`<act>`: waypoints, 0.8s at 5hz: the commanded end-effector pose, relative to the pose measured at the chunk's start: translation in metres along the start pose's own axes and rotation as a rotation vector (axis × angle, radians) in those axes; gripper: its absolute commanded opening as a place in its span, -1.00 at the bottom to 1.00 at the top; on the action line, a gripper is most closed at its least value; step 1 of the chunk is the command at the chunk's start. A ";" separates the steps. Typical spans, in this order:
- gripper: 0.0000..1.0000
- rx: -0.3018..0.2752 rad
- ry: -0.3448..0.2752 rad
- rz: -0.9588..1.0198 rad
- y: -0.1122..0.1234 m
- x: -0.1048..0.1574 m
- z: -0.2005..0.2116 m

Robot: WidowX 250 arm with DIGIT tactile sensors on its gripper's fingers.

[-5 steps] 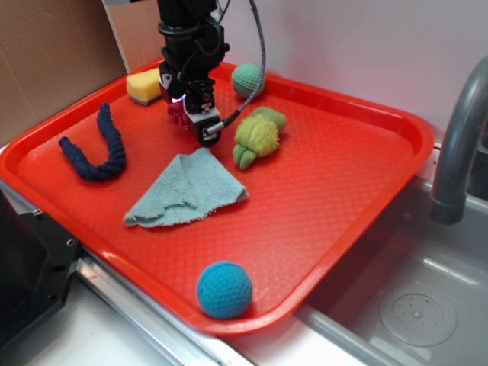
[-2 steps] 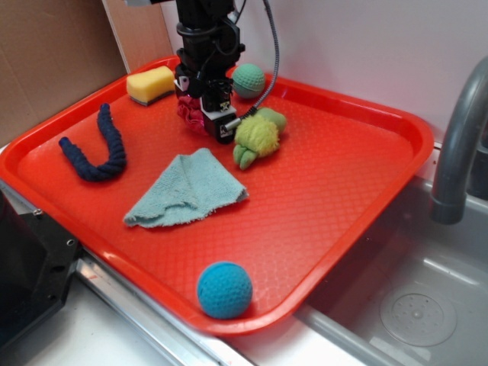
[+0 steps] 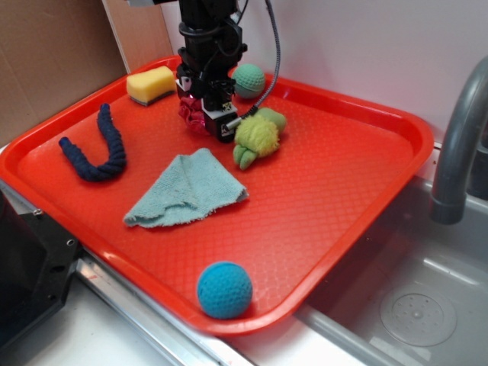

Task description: Grab the red paper.

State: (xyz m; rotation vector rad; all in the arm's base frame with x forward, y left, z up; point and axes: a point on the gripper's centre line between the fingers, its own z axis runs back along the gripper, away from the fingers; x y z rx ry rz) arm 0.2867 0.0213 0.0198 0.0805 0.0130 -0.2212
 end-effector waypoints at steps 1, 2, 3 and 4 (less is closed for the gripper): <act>-1.00 0.017 -0.043 0.059 0.010 -0.007 0.032; -1.00 -0.014 -0.072 0.101 0.010 -0.022 0.081; -1.00 -0.045 -0.125 0.120 0.013 -0.039 0.115; -1.00 -0.056 -0.154 0.174 0.017 -0.058 0.154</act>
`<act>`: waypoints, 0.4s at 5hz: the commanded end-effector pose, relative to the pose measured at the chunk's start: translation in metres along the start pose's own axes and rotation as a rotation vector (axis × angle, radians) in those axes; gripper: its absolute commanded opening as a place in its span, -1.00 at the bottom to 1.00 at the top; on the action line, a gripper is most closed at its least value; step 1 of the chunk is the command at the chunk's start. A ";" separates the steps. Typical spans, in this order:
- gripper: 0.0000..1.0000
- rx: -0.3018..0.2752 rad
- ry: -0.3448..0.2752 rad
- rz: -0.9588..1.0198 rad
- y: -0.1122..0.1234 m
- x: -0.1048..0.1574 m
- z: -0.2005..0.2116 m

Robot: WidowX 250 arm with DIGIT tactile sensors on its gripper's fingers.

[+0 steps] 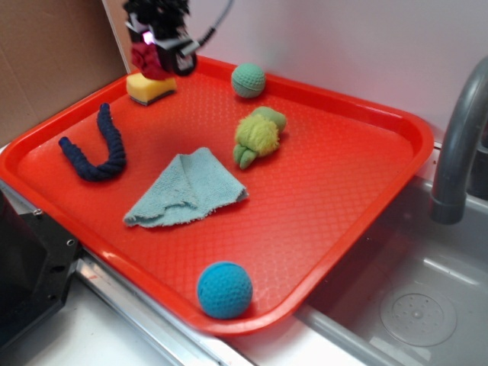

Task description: Grab the red paper.

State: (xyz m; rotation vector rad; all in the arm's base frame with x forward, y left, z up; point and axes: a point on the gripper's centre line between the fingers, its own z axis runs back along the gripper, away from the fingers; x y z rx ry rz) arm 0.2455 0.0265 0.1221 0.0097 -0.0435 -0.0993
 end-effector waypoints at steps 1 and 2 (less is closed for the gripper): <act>-1.00 -0.016 -0.112 0.127 0.011 -0.027 0.097; -1.00 -0.011 -0.157 0.157 0.010 -0.044 0.125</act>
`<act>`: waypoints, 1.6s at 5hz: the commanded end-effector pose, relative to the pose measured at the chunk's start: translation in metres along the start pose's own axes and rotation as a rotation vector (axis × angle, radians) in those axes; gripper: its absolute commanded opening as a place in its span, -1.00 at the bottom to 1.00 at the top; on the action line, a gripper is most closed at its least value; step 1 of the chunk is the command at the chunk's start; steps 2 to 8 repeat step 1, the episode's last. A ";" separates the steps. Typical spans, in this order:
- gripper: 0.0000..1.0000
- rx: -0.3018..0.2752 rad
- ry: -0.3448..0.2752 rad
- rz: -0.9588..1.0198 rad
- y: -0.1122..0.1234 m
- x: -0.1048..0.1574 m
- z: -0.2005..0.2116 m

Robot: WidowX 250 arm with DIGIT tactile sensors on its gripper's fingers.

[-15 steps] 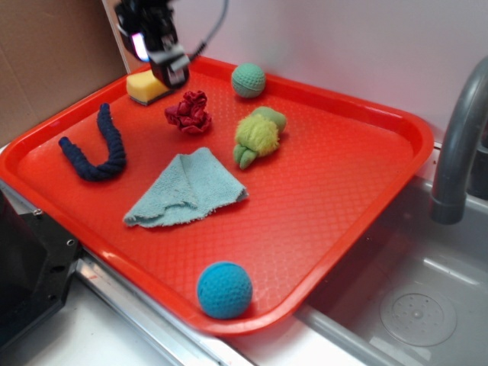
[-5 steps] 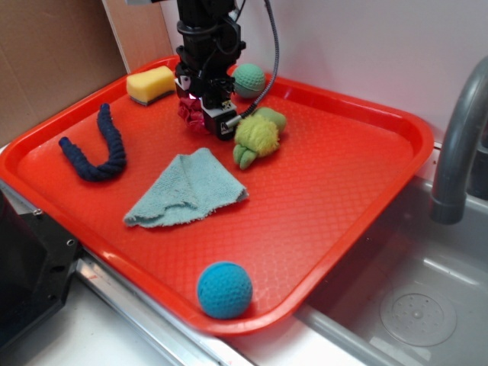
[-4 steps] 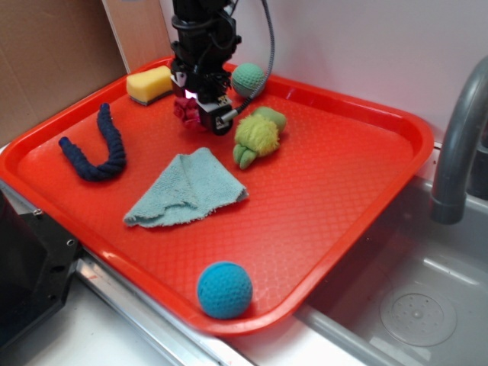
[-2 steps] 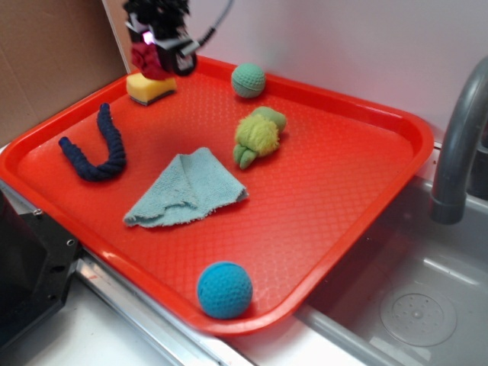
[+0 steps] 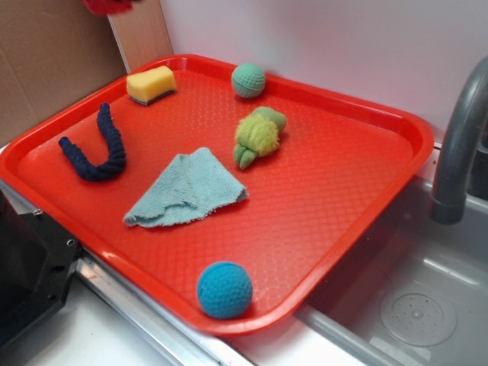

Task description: Grab the red paper.

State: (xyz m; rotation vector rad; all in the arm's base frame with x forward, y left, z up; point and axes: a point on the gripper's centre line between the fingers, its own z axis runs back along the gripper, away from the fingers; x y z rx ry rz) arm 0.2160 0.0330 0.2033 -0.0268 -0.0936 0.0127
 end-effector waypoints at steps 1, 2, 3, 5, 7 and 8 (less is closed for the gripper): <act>-1.00 0.053 -0.086 0.046 0.006 -0.014 0.036; -1.00 0.053 -0.086 0.046 0.006 -0.014 0.036; -1.00 0.053 -0.086 0.046 0.006 -0.014 0.036; -1.00 0.053 -0.086 0.046 0.006 -0.014 0.036; -1.00 0.053 -0.086 0.046 0.006 -0.014 0.036; -1.00 0.053 -0.086 0.046 0.006 -0.014 0.036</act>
